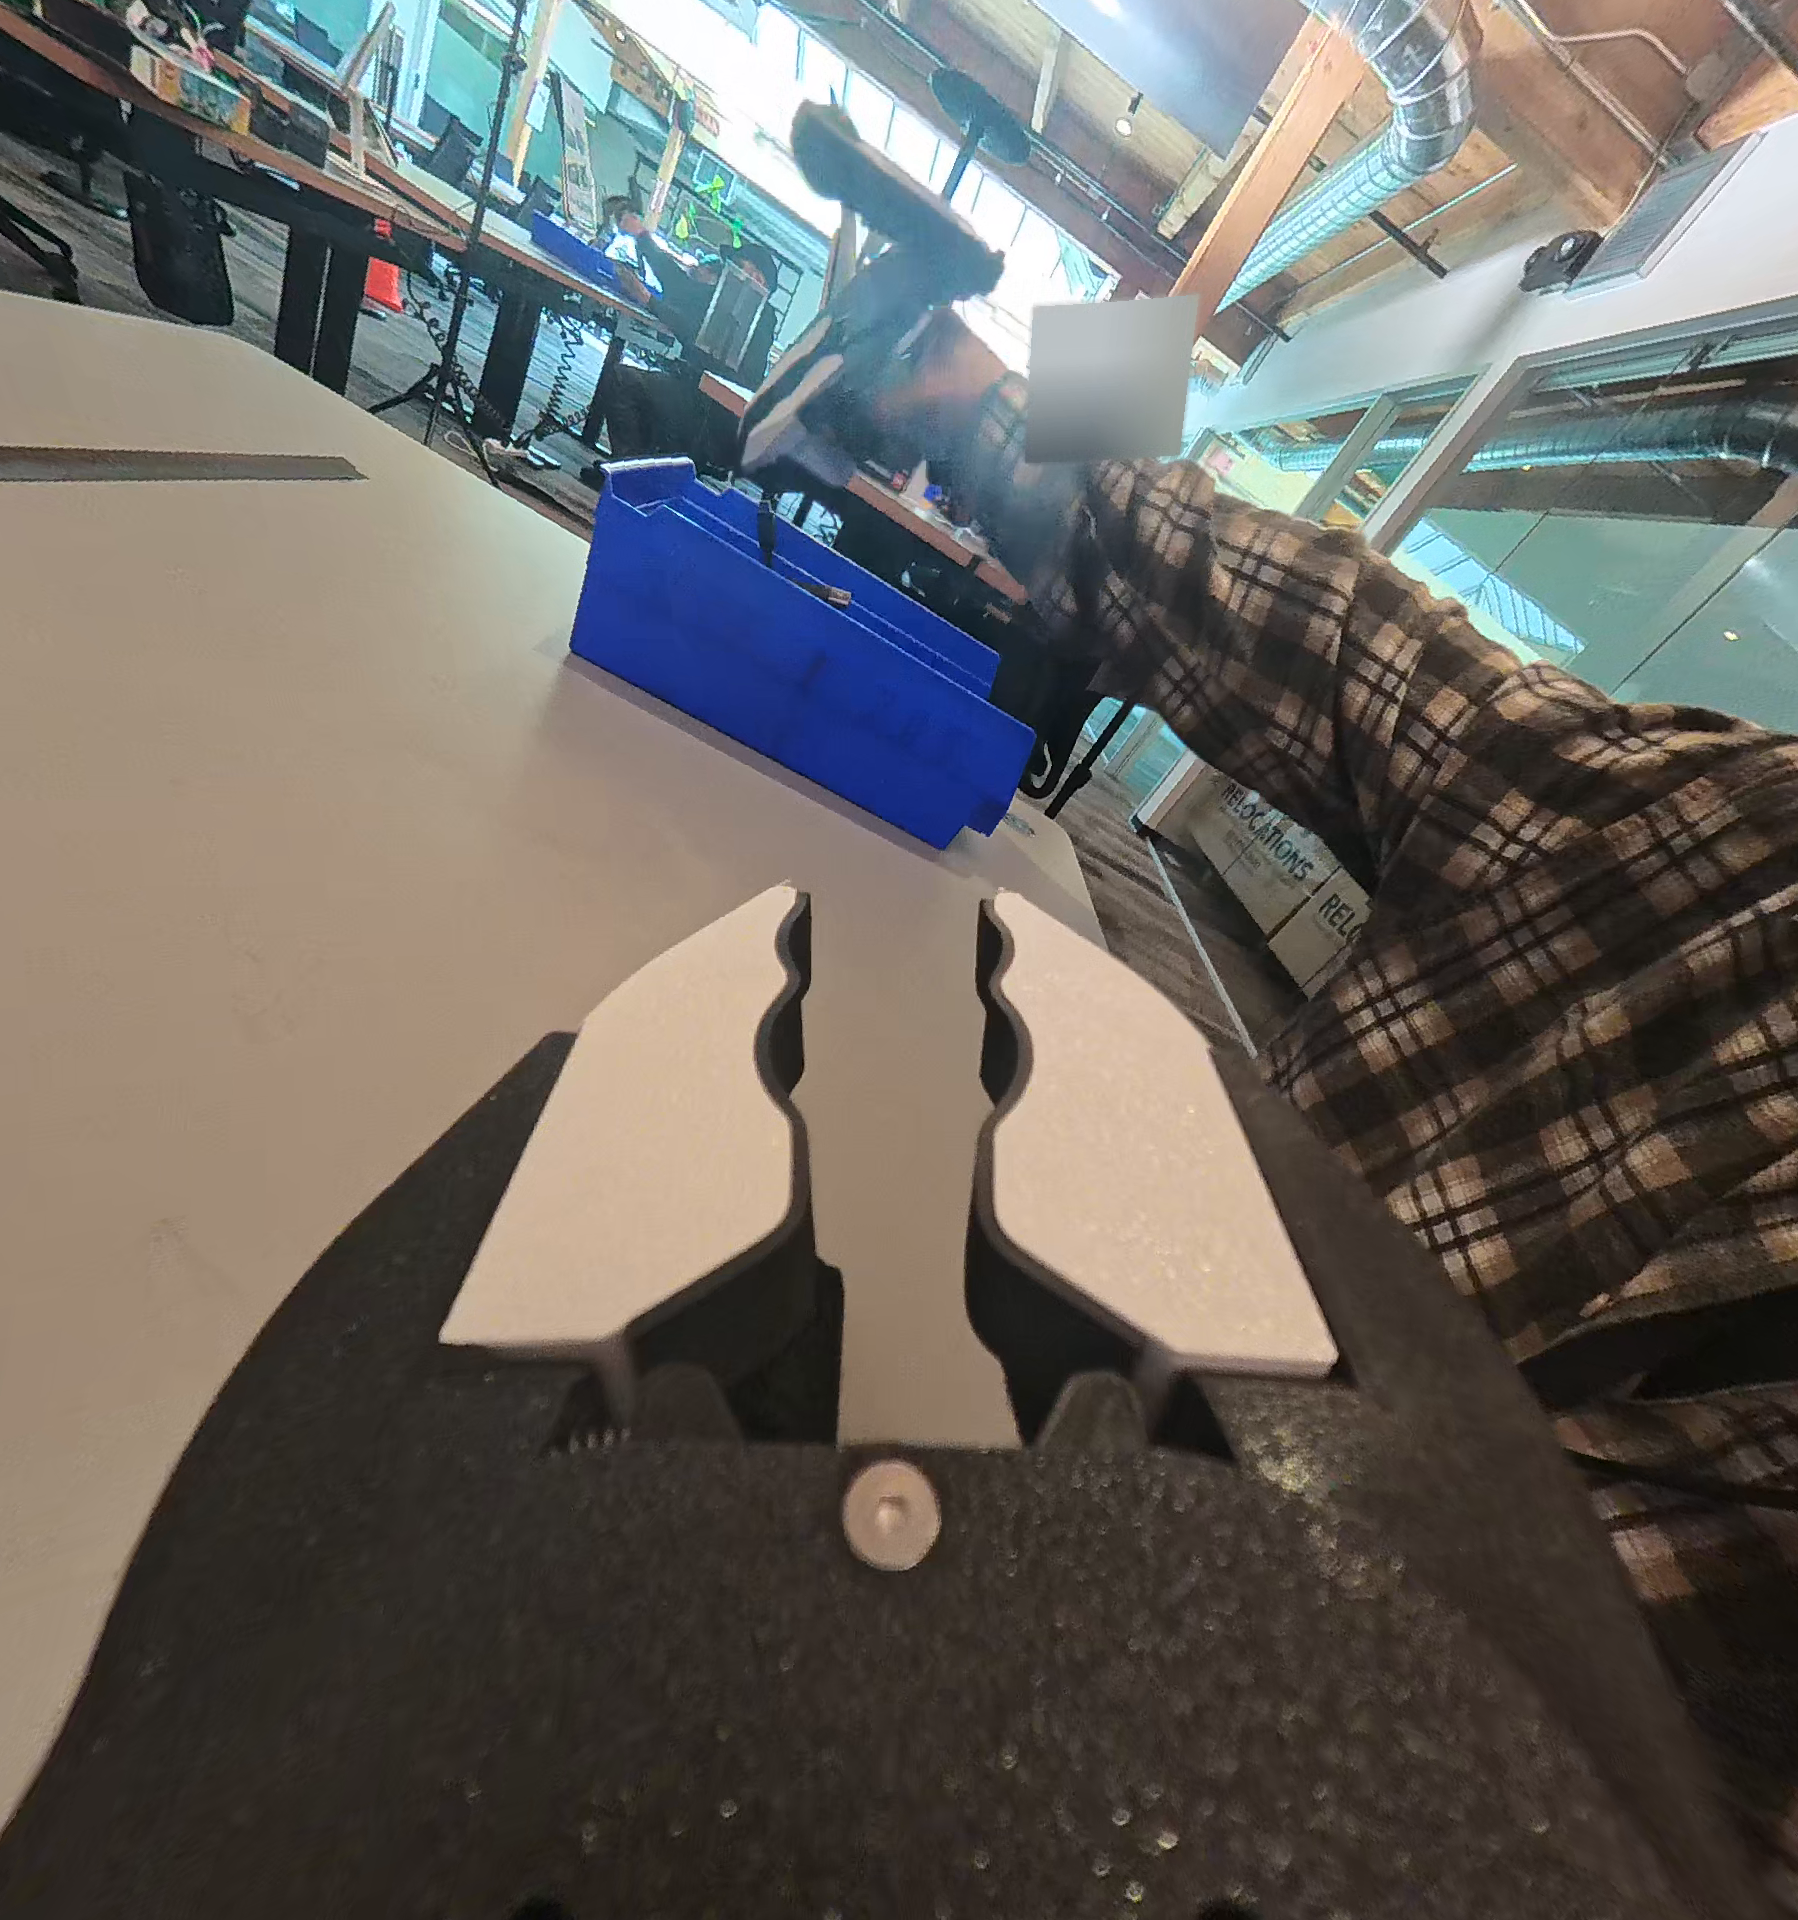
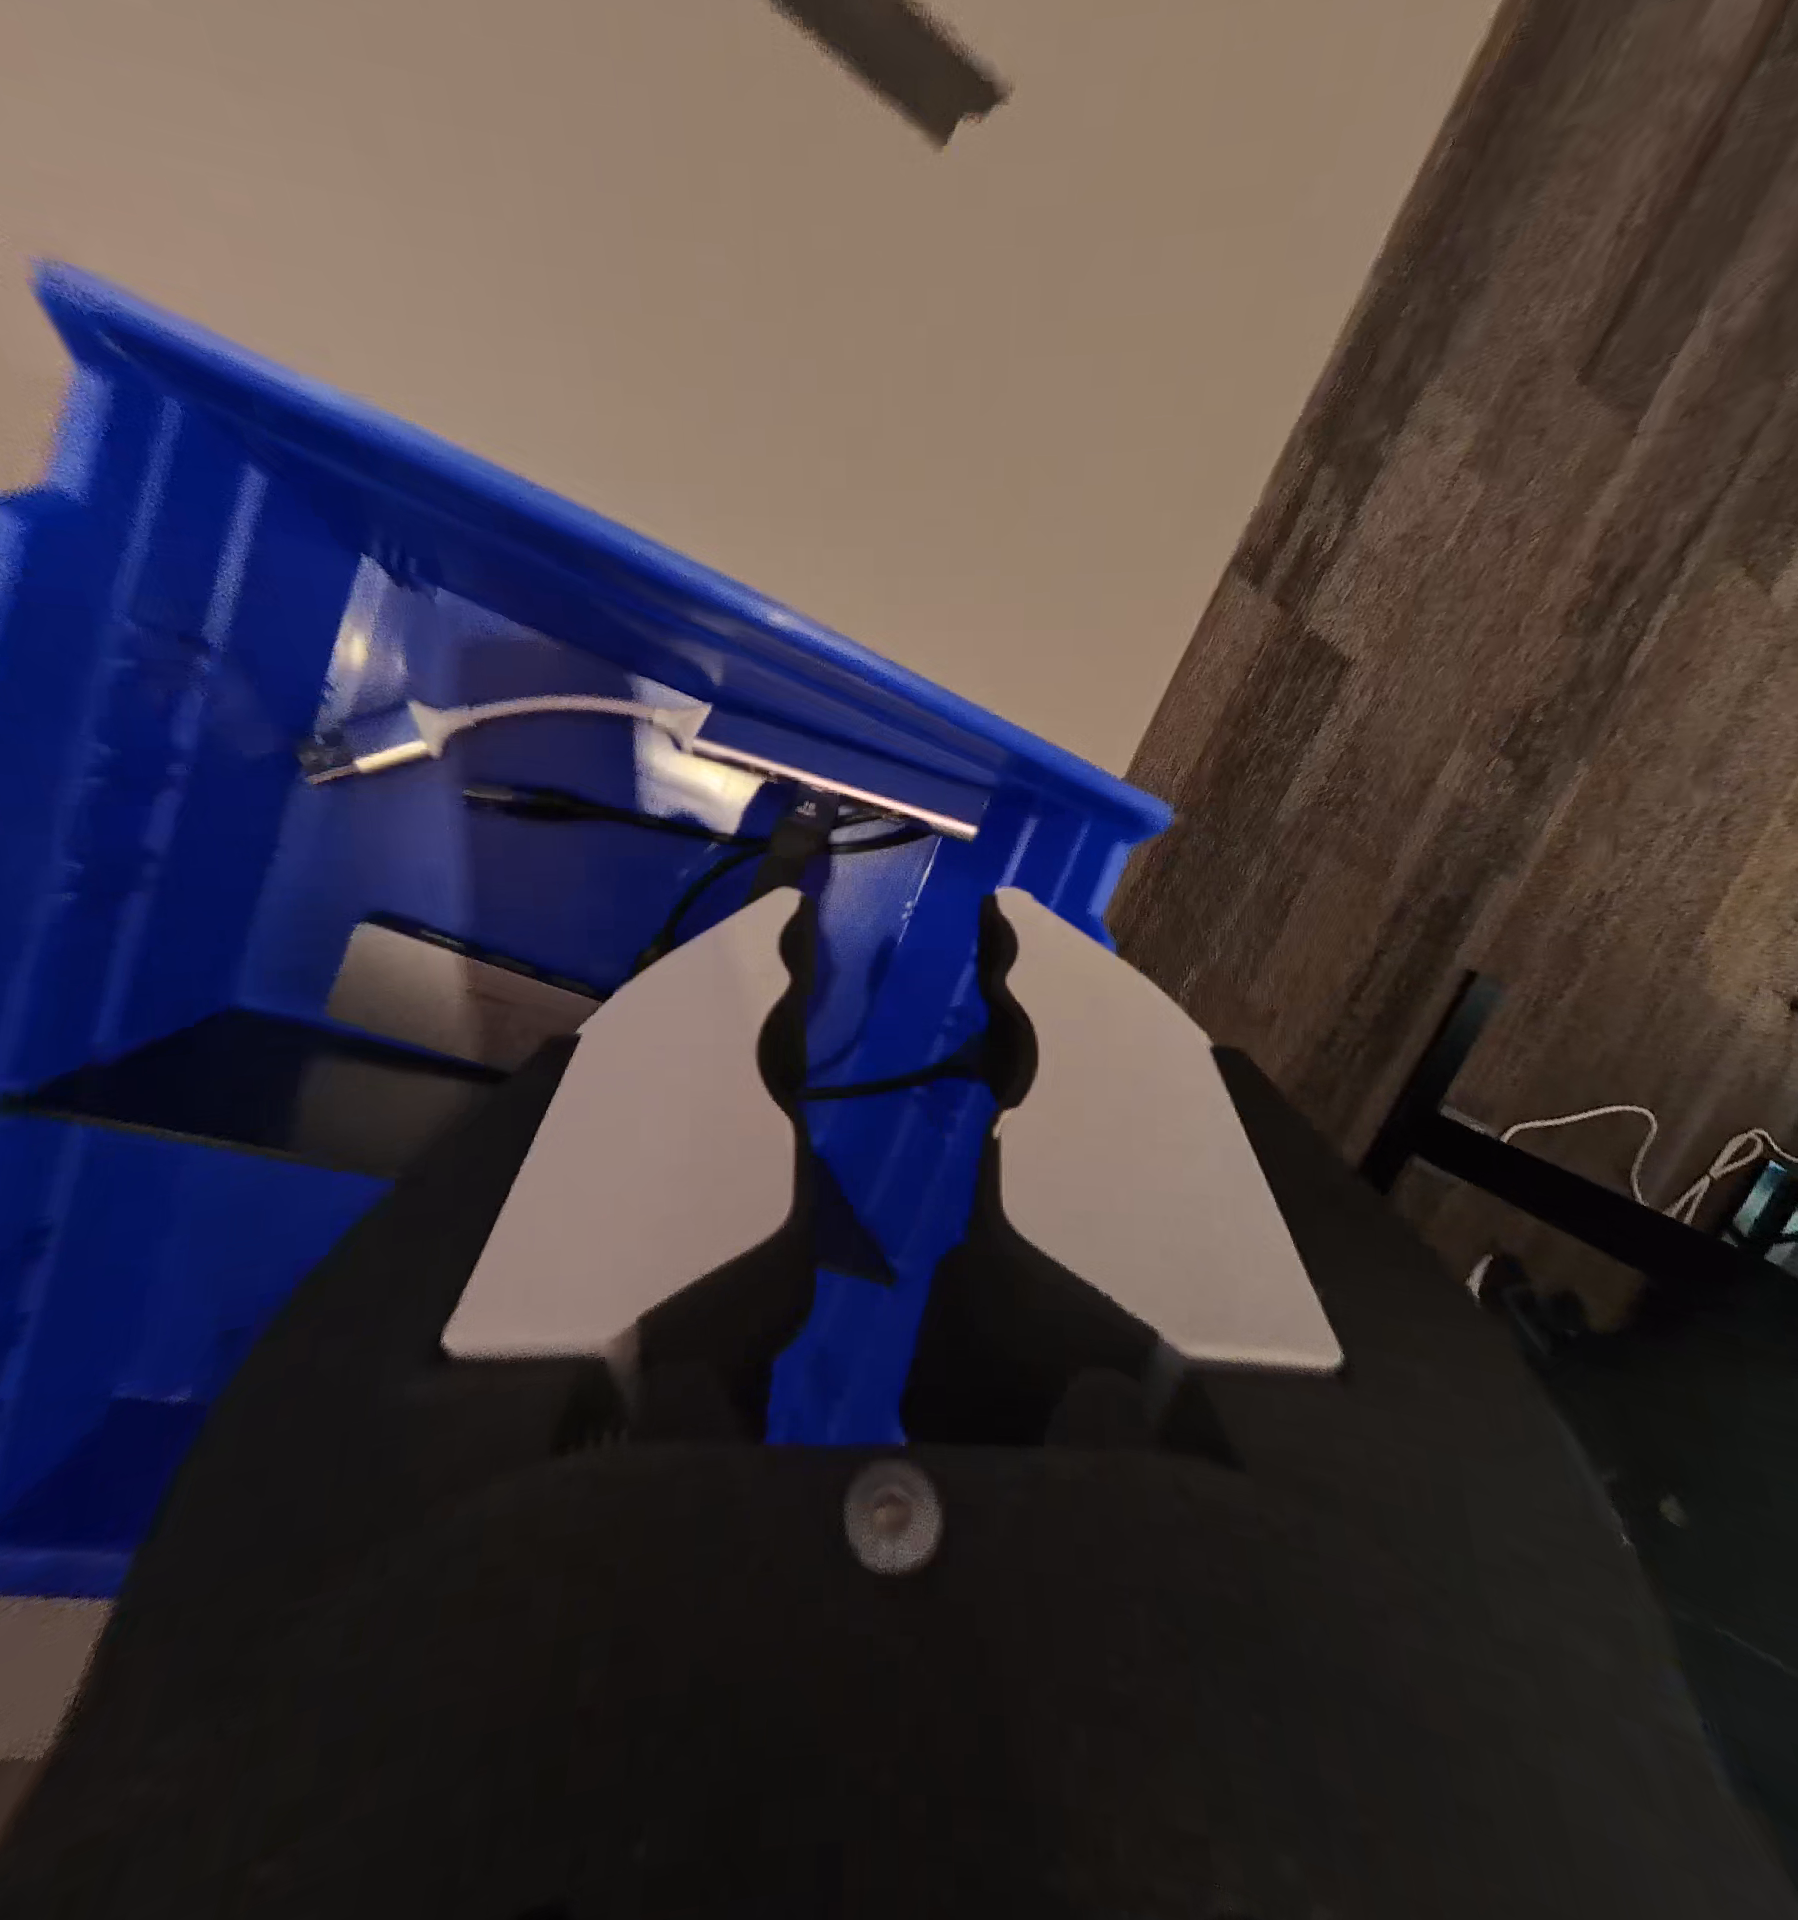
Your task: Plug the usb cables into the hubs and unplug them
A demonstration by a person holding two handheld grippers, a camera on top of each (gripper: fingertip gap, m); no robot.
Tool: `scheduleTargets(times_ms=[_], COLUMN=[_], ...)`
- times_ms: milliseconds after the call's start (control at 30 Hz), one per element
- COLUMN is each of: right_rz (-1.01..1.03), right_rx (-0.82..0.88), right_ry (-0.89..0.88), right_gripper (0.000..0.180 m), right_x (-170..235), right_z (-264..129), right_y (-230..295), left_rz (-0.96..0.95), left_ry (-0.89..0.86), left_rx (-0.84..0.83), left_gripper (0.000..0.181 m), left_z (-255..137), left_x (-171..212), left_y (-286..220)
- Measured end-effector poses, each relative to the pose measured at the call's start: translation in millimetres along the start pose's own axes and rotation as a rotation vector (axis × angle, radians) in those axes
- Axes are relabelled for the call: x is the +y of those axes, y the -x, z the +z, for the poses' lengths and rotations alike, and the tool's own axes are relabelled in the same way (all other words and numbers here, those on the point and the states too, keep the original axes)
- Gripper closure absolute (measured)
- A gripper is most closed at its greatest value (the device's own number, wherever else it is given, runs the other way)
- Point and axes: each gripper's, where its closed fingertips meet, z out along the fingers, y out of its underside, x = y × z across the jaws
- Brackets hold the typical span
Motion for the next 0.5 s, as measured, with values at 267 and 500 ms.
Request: scheduleTargets(times_ms=[267,500], right_rz=[0.036,-0.087], right_rx=[0.02,-0.038], right_ry=[-0.444,-0.779], right_gripper=[0.142,0.135], right_x=[-59,-88], right_z=[-117,-188], right_y=[35,144], left_rz=[0.008,0.012], left_ry=[-0.003,0.012], left_rx=[-0.024,-0.051], left_gripper=[0.151,0.151], left_z=[0,0], left_x=[1,5], left_y=[5,11])
